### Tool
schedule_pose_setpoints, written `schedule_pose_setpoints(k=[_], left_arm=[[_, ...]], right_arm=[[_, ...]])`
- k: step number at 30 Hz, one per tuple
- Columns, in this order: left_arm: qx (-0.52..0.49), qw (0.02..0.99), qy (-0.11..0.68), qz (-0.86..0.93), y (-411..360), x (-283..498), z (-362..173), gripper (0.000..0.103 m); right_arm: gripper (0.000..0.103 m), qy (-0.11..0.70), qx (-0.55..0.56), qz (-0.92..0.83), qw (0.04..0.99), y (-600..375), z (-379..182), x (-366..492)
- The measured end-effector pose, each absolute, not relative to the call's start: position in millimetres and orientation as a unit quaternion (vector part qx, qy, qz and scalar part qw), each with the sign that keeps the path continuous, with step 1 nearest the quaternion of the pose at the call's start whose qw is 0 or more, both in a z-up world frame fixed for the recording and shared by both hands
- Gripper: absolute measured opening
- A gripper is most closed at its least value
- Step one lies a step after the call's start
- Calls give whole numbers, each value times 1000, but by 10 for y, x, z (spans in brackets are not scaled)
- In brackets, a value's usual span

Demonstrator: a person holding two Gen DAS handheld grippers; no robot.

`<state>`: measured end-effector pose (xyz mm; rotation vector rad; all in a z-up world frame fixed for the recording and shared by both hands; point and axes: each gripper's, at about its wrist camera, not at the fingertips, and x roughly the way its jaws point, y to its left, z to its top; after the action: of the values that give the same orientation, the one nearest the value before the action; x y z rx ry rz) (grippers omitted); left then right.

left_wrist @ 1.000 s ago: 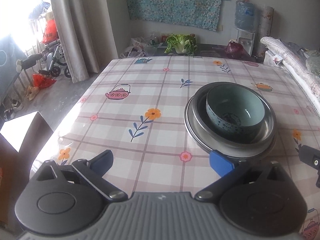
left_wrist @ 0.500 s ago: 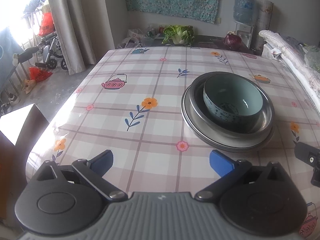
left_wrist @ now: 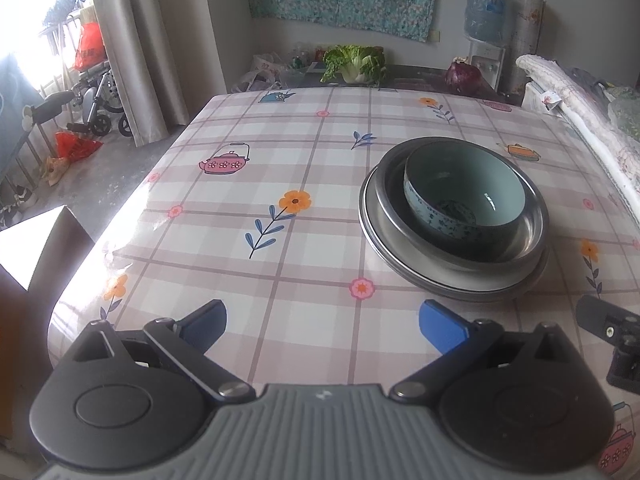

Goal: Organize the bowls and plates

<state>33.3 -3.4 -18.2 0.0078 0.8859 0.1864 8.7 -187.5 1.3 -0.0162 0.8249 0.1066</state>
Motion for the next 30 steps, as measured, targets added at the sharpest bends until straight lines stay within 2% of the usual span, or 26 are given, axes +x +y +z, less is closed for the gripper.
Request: schedule_pose_setpoints(k=[30], left_arm=[[1,896,435,88,-22,338,-214,103]], right_arm=[[102,408,-2,57,911,-1837,-4,124]])
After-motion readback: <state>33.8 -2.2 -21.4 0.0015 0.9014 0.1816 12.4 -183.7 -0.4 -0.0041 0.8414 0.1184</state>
